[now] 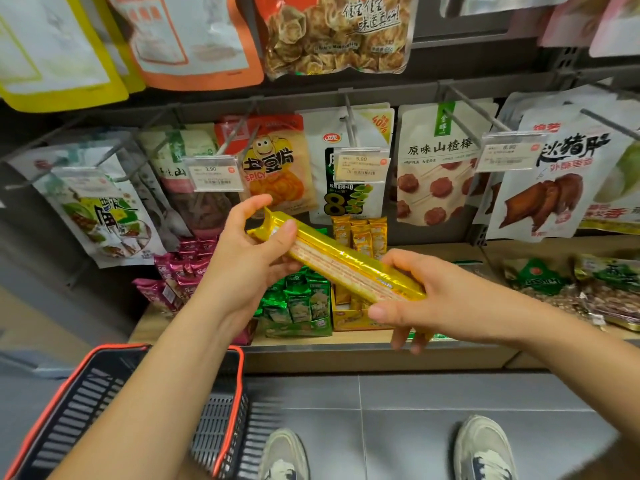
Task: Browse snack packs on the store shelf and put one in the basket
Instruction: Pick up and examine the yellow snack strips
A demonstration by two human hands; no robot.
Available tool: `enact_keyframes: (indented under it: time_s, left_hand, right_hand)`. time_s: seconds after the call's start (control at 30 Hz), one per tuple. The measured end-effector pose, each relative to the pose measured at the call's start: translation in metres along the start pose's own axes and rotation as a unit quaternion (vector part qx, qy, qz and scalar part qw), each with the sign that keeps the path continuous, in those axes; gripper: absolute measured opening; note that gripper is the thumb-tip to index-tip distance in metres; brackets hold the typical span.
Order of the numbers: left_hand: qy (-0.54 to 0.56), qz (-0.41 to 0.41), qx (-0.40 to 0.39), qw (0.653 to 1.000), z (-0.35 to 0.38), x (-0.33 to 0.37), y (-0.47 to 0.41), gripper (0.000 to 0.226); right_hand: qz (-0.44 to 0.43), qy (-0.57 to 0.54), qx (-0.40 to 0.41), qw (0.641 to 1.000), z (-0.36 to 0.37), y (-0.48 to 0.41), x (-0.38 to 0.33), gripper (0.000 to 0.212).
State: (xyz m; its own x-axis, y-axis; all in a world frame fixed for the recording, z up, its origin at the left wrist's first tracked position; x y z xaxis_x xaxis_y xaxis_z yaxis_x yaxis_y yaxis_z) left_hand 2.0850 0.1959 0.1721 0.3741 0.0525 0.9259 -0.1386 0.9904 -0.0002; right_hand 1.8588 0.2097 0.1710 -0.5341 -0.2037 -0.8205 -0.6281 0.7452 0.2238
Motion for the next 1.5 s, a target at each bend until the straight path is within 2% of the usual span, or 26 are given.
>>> enact_keyframes:
  time_s: [0.07,0.13,0.2,0.27,0.3,0.37,0.47,0.57,0.67,0.77,0.83,0.9,1.0,1.13,1.27,1.4,1.5]
  left_hand:
    - [0.042,-0.001,0.012,0.999,0.001,-0.002,0.000,0.048]
    - [0.076,-0.026,0.026,0.996,0.001,-0.004,-0.001,0.035]
    - [0.089,-0.067,0.015,0.994,0.002,-0.008,-0.002,0.032]
    - [0.069,-0.096,0.013,0.993,0.004,-0.012,-0.001,0.046]
    - [0.048,-0.097,0.017,0.994,0.004,-0.013,-0.001,0.053]
    - [0.018,-0.078,0.031,0.996,0.002,-0.014,-0.002,0.059]
    - [0.050,-0.047,0.038,0.997,-0.001,-0.008,-0.004,0.058]
    - [0.089,-0.033,0.019,0.995,-0.002,-0.007,-0.004,0.059]
    - [0.109,-0.020,0.021,0.994,0.001,-0.008,-0.004,0.062]
    - [0.156,-0.016,0.034,0.987,0.004,-0.008,-0.004,0.058]
    - [0.175,-0.028,0.027,0.984,0.008,-0.014,-0.004,0.036]
    - [0.145,-0.058,0.031,0.987,0.011,-0.024,-0.002,0.017]
    - [0.094,-0.104,0.036,0.990,0.015,-0.034,0.001,0.023]
    - [0.075,-0.111,0.034,0.990,0.015,-0.034,0.002,0.033]
    - [0.073,-0.107,0.041,0.991,0.017,-0.036,0.005,0.039]
    - [0.087,-0.086,0.001,0.993,0.027,-0.038,0.013,0.060]
    - [0.060,-0.102,-0.054,0.991,0.039,-0.048,0.022,0.066]
  right_hand:
    - [0.019,-0.074,-0.065,0.995,0.001,0.002,0.002,0.048]
    - [0.010,-0.058,-0.082,0.995,-0.003,0.004,0.001,0.047]
    - [-0.005,0.088,-0.037,0.995,-0.009,0.004,0.002,0.050]
    - [-0.029,0.294,0.034,0.955,-0.010,0.003,0.003,0.056]
    - [-0.047,0.342,0.060,0.936,-0.007,0.003,0.002,0.058]
    - [-0.082,0.303,0.081,0.946,-0.003,0.006,-0.004,0.054]
    - [-0.066,0.145,0.066,0.985,-0.008,0.008,-0.006,0.049]
    - [-0.022,0.051,-0.013,0.998,-0.022,0.011,0.000,0.038]
    - [0.012,-0.018,-0.080,0.997,-0.031,0.014,0.009,0.030]
    - [0.012,0.013,-0.062,0.998,-0.035,0.015,0.011,0.032]
    - [0.010,0.053,-0.020,0.998,-0.034,0.015,0.009,0.037]
    - [0.006,0.122,0.020,0.992,-0.029,0.014,0.005,0.041]
    - [-0.009,0.271,0.075,0.960,-0.022,0.012,0.001,0.047]
    - [-0.015,0.321,0.098,0.942,-0.020,0.012,0.001,0.056]
    - [-0.008,0.337,0.069,0.939,-0.020,0.009,0.010,0.060]
    - [-0.001,0.195,-0.052,0.979,-0.013,0.006,0.022,0.069]
    - [0.007,0.166,-0.078,0.983,-0.006,0.002,0.031,0.062]
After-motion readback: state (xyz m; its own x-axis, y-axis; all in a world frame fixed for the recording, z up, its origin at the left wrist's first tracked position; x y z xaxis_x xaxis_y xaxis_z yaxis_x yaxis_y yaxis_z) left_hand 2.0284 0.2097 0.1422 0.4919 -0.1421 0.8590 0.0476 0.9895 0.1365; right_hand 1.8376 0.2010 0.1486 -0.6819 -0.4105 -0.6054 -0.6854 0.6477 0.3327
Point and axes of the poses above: each hand's wrist, its own y-axis away from the middle knuckle, its own z-axis out of the palm, x = y × z, the point moved 4 cm from there along -y, towards the middle knuckle, and after that the axes turned 13 degrees about y, right-handed, at the moved point
